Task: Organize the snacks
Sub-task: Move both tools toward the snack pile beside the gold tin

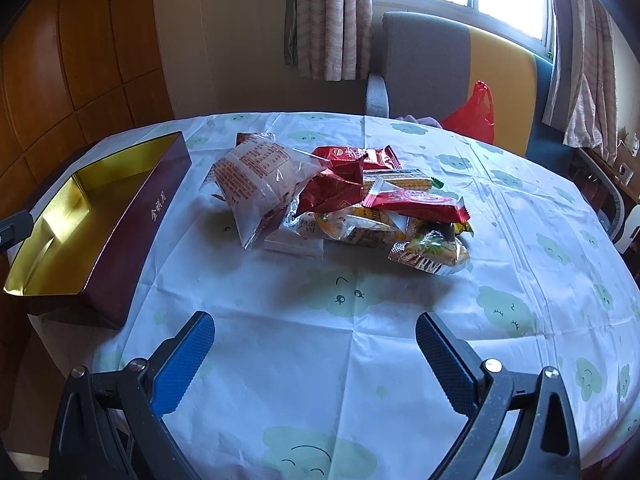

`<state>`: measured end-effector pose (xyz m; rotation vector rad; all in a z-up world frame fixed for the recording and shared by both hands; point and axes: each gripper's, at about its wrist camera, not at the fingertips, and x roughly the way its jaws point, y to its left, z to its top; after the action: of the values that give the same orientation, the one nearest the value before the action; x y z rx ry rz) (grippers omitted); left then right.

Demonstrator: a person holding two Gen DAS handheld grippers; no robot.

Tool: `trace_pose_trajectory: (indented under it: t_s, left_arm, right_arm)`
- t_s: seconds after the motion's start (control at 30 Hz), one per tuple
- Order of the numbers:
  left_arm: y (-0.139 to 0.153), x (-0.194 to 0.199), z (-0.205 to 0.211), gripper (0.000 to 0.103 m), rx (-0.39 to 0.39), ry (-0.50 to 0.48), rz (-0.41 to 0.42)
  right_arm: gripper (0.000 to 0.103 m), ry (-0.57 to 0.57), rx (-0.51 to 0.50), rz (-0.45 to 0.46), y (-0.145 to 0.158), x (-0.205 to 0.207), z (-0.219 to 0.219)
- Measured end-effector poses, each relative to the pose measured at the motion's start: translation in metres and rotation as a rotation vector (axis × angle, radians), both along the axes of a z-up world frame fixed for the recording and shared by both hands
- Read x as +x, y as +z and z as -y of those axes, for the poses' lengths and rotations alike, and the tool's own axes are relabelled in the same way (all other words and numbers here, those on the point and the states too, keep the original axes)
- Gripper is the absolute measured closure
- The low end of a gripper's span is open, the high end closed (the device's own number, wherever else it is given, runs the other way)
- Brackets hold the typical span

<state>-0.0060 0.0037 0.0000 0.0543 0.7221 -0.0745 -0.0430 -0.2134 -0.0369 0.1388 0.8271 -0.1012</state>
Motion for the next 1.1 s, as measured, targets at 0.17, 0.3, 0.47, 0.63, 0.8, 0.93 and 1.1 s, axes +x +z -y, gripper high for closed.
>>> trace_pose_trajectory:
  t_s: [0.17, 0.3, 0.47, 0.63, 0.8, 0.93, 1.1]
  left_arm:
    - [0.002, -0.001, 0.0, 0.0, 0.01, -0.006, 0.009]
    - [0.004, -0.002, 0.001, 0.0, 0.013, -0.012, 0.015]
    - [0.007, -0.003, 0.003, 0.0, 0.02, -0.018, 0.024]
    - [0.008, -0.005, 0.004, 0.0, 0.023, -0.025, 0.028]
    - [0.011, -0.006, 0.006, 0.0, 0.025, -0.031, 0.033]
    - [0.012, -0.007, 0.009, 0.0, 0.028, -0.039, 0.035]
    - [0.013, -0.007, 0.01, 0.0, 0.03, -0.049, 0.037]
  right_arm:
    - [0.001, -0.007, 0.006, -0.012, -0.004, -0.001, 0.002]
    - [0.001, -0.01, 0.008, -0.013, -0.004, -0.001, 0.003]
    - [0.001, -0.013, 0.013, -0.016, -0.006, -0.002, 0.004]
    - [0.001, -0.02, 0.014, -0.02, -0.008, -0.003, 0.005]
    - [0.001, -0.024, 0.019, -0.022, -0.009, -0.003, 0.007]
    - [0.001, -0.027, 0.02, -0.022, -0.01, -0.003, 0.008]
    - [0.001, -0.028, 0.024, -0.023, -0.011, -0.003, 0.008]
